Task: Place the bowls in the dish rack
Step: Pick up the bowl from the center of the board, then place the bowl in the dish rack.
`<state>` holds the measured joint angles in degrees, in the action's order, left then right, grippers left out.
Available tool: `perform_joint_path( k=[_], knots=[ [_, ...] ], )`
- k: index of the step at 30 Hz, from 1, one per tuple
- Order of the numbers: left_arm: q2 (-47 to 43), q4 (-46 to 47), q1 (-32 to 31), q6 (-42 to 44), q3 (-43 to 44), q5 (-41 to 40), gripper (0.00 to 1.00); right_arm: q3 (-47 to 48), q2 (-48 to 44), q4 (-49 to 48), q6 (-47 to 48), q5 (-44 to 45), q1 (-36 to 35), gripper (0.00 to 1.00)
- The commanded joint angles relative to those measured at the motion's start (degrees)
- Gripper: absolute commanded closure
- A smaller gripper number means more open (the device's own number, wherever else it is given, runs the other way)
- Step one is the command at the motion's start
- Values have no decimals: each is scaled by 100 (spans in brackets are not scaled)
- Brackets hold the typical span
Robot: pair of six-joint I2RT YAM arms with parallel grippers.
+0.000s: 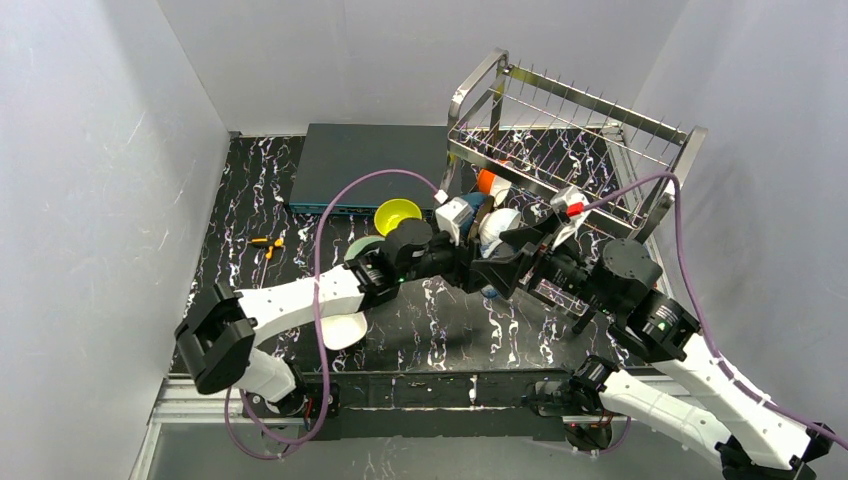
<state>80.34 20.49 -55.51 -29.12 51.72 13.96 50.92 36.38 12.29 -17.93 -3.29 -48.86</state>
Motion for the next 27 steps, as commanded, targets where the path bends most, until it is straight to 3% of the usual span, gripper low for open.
perform_joint_path(
  k=[1, 13, 27],
  knots=[
    [326, 337, -158, 766, 717, -392, 100, 217, -157, -141, 10, 215, -1, 1],
    [1398, 2099, -399, 1854, 978, -867, 100, 257, -337, -58, -60, 303, 7, 1],
    [2012, 2232, -694, 2877, 1488, -1958, 100, 296, -470, 112, -38, 481, 0, 1]
  ],
)
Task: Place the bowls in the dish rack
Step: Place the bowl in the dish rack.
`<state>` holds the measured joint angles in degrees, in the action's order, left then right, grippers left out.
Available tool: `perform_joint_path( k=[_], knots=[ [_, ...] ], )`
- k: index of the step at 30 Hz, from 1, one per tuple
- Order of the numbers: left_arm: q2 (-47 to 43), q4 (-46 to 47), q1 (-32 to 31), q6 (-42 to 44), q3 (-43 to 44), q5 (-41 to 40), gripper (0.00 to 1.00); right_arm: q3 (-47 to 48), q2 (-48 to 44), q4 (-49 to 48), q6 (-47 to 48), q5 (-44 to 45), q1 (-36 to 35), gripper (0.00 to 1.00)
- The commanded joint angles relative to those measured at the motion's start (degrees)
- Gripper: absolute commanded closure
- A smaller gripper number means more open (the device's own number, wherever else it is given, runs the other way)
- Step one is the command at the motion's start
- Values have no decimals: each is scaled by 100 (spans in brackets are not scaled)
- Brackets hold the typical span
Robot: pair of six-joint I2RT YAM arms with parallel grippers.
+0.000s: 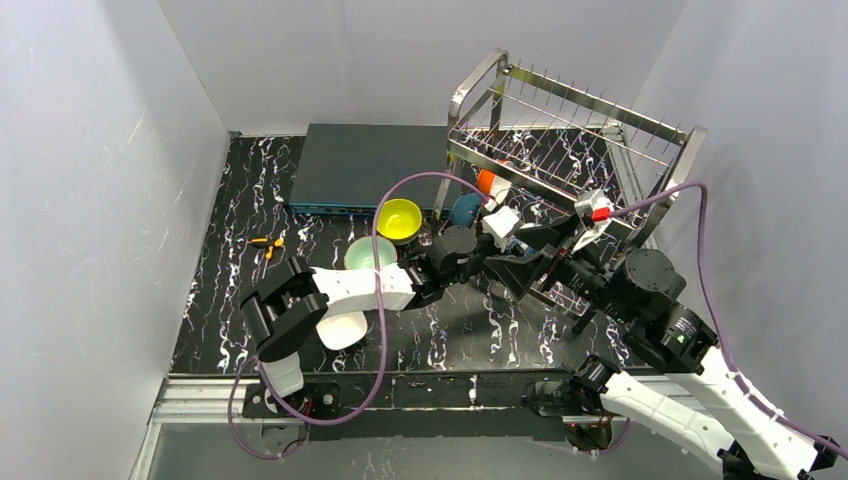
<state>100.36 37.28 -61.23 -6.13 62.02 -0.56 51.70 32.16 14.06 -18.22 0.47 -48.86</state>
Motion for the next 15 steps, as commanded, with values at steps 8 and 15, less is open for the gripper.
perform_joint_path(
  k=[8, 15],
  knots=[
    [544, 1327, -144, 1069, 821, -782, 100, 261, -140, 49, 13, 202, 0, 1],
    [1259, 2200, -145, 1557, 1100, -560, 100, 326, -223, 185, 39, 262, 2, 1]
  ],
)
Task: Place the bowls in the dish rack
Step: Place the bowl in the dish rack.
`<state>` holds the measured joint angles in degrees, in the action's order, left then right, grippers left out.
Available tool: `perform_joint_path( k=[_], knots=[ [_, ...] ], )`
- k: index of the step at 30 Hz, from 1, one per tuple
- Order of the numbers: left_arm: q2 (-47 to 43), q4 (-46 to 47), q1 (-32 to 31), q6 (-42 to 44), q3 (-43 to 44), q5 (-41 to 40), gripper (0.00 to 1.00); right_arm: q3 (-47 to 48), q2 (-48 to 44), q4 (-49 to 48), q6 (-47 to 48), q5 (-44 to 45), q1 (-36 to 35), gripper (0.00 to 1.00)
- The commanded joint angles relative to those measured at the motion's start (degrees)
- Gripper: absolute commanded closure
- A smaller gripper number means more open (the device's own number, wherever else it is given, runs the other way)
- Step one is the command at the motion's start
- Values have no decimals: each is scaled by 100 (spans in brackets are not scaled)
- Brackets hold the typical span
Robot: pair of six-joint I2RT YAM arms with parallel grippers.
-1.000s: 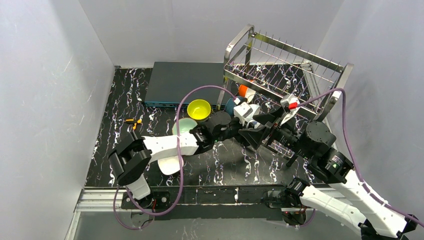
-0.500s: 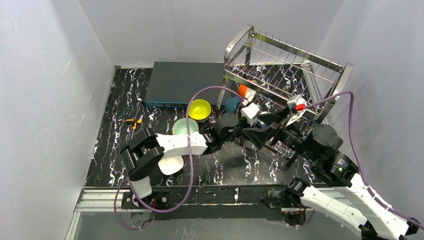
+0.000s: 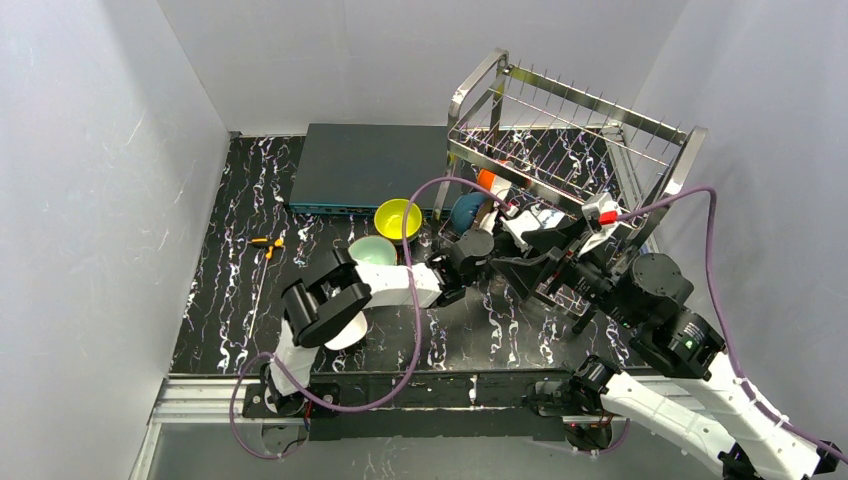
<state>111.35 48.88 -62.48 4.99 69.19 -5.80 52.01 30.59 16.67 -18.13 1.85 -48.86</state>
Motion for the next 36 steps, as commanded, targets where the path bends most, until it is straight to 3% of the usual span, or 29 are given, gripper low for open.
perform_joint_path(
  k=[1, 18, 36],
  knots=[
    [234, 1055, -19, 508, 445, -55, 100, 315, -62, -49, 29, 119, 0, 1],
    [935, 965, 58, 982, 1448, -197, 100, 326, -167, 92, 107, 219, -6, 1],
    [1584, 258, 373, 1445, 2428, -110, 100, 434, -271, 312, 178, 322, -4, 1]
  ],
)
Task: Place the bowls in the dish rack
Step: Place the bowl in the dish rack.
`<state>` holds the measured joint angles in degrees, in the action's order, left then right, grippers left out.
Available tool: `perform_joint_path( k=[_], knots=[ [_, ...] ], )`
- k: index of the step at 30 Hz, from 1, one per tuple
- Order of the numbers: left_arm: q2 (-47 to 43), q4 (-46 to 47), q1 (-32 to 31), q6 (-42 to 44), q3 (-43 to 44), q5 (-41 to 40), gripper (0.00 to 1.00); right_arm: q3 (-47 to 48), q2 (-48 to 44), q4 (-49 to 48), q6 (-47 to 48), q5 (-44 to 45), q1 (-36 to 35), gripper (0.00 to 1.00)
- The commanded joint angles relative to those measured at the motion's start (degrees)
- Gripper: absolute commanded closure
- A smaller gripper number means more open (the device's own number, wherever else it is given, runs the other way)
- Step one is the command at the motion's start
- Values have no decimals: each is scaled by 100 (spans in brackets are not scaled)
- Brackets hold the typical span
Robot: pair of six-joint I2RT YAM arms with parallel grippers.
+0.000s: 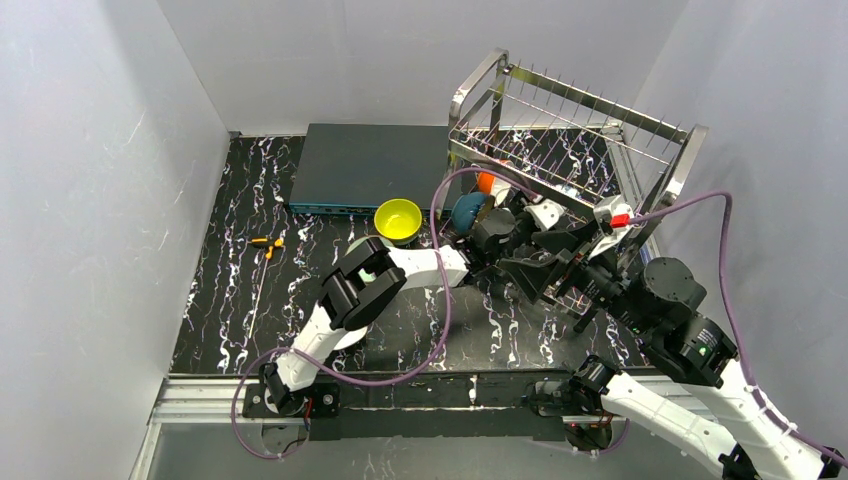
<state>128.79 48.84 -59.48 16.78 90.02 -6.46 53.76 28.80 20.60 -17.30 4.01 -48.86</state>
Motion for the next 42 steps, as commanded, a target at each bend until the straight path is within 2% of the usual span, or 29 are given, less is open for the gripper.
perform_joint_path(
  k=[1, 6, 13, 22, 24, 29, 42],
  knots=[
    [-135, 265, 77, 303, 363, -46, 100, 252, -100, -76, 94, 111, -3, 1],
    [22, 274, 60, 382, 544, -124, 100, 216, -124, -87, 82, 104, -9, 1],
    [349, 275, 20, 735, 1040, -713, 100, 210, -149, -61, 41, 91, -5, 1],
    [733, 235, 32, 1130, 1411, -761, 100, 208, -155, -40, 7, 81, -3, 1],
    [761, 112, 54, 1184, 1438, -653, 100, 208, -163, -11, 7, 89, -6, 1],
    [651, -329, 164, 682, 1418, -275, 100, 205, -173, 14, 19, 117, -8, 1],
    [664, -1318, 170, 906, 1783, -666, 100, 152, -181, -9, 32, 115, -9, 1]
  ],
)
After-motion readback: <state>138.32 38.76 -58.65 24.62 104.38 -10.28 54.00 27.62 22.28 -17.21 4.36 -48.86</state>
